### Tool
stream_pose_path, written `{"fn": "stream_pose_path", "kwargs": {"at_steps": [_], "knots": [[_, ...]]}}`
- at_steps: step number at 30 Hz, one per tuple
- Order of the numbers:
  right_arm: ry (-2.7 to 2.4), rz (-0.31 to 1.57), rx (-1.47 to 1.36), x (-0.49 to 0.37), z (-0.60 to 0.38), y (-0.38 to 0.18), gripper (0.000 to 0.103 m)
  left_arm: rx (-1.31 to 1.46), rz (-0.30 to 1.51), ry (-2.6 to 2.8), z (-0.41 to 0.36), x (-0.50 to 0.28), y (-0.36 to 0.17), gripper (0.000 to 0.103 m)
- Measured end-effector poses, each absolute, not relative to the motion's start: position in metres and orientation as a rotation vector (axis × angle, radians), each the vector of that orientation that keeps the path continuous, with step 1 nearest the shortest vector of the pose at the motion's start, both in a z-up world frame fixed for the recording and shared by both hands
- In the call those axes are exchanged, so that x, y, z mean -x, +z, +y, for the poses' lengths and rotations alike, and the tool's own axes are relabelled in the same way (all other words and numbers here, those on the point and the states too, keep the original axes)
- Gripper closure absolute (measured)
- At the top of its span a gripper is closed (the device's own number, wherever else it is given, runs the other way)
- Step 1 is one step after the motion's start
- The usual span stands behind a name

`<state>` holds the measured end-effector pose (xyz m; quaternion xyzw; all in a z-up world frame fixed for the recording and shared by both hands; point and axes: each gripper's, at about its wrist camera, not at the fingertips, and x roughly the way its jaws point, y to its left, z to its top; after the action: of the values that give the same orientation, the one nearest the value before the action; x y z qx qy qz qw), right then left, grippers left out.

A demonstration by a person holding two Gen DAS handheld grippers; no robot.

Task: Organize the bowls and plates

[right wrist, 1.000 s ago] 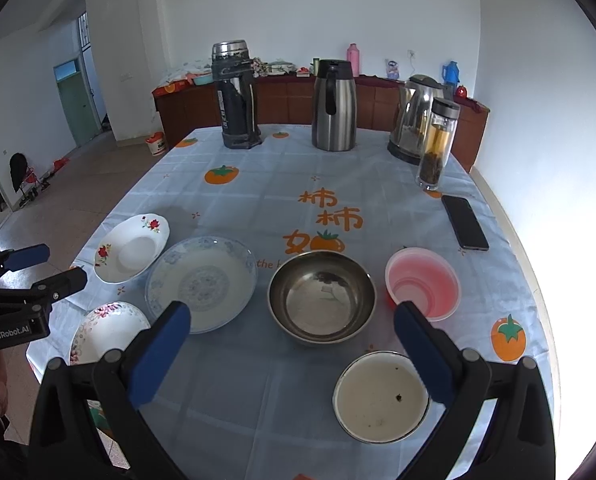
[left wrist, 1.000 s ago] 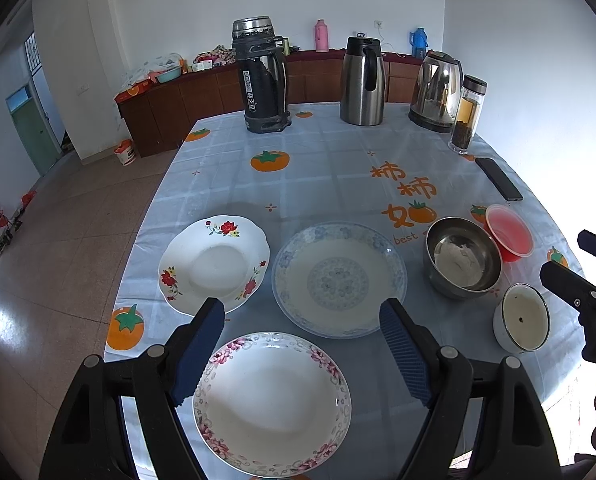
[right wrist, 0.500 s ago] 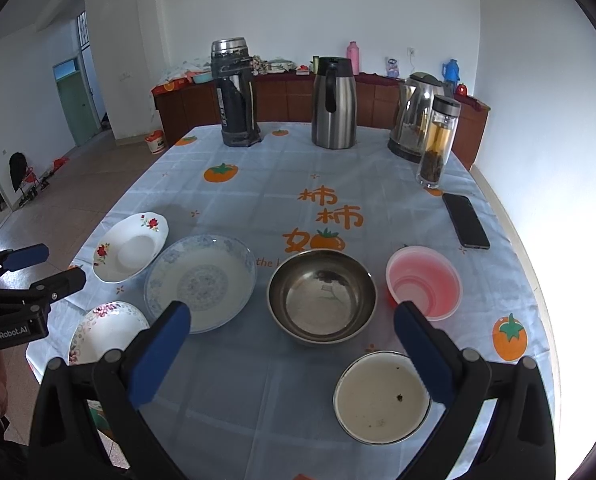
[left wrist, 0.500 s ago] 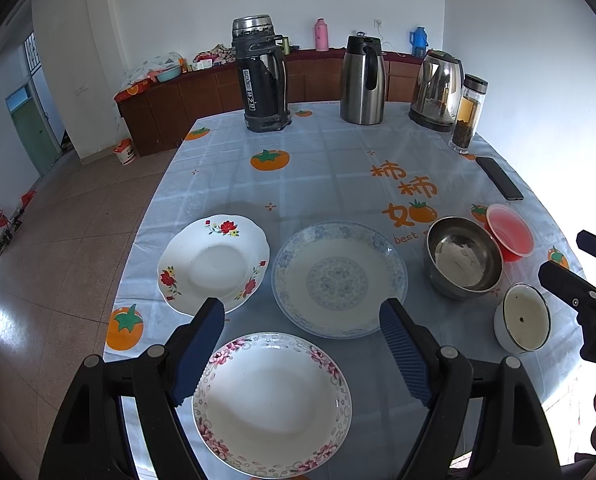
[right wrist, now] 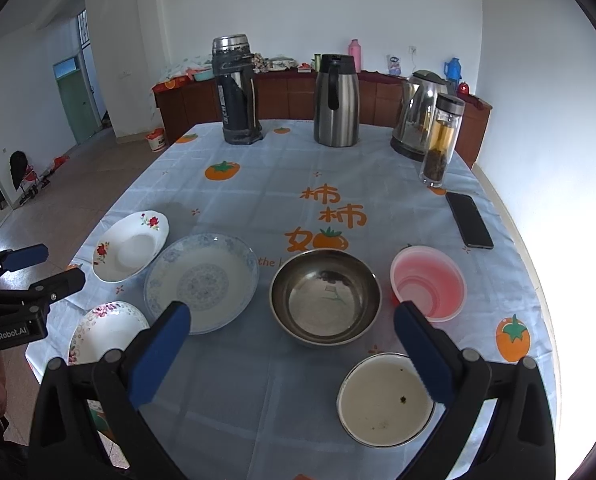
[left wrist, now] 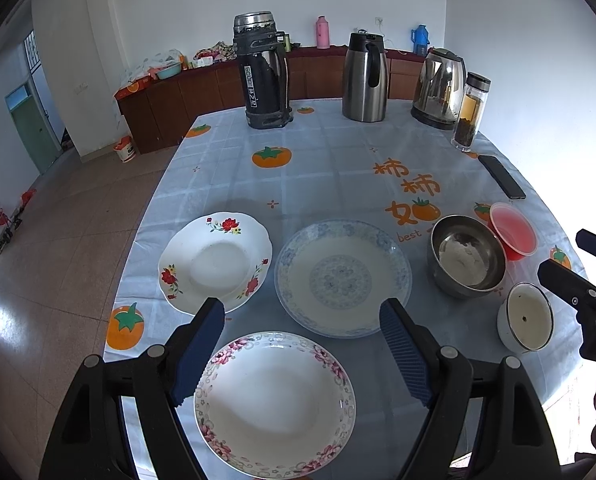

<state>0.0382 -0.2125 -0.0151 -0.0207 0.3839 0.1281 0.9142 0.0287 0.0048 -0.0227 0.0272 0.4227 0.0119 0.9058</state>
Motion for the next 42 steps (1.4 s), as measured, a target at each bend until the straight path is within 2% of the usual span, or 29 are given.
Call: {"fn": "stream_pose_path", "kwargs": {"at_steps": [10, 23, 28, 30, 36, 39, 42], "knots": [[0.306, 0.829, 0.042, -0.047, -0.194, -0.028, 0.0, -0.045, 0.913, 0.052, 0.023, -0.028, -0.029, 0.021], [0.482, 1.049, 0.075, -0.058, -0.142, -0.087, 0.002, 0.016, 1.082, 0.162, 0.083, -0.012, -0.081, 0.021], [0.578, 1.153, 0.115, -0.057, -0.11, -0.117, 0.021, 0.071, 1.152, 0.213, 0.114, -0.006, -0.109, 0.021], [0.602, 1.172, 0.129, -0.056, -0.101, -0.123, 0.023, 0.088, 1.168, 0.227, 0.123, -0.004, -0.116, 0.021], [0.665, 1.198, 0.146, -0.058, -0.076, -0.131, 0.047, 0.126, 1.217, 0.216, 0.139, -0.001, -0.136, 0.022], [0.668, 1.209, 0.158, -0.057, -0.065, -0.137, 0.051, 0.124, 1.231, 0.185, 0.14, 0.0, -0.142, 0.035], [0.666, 1.239, 0.169, -0.056, -0.058, -0.147, 0.062, 0.135, 1.254, 0.162, 0.141, 0.0, -0.15, 0.047]]}}
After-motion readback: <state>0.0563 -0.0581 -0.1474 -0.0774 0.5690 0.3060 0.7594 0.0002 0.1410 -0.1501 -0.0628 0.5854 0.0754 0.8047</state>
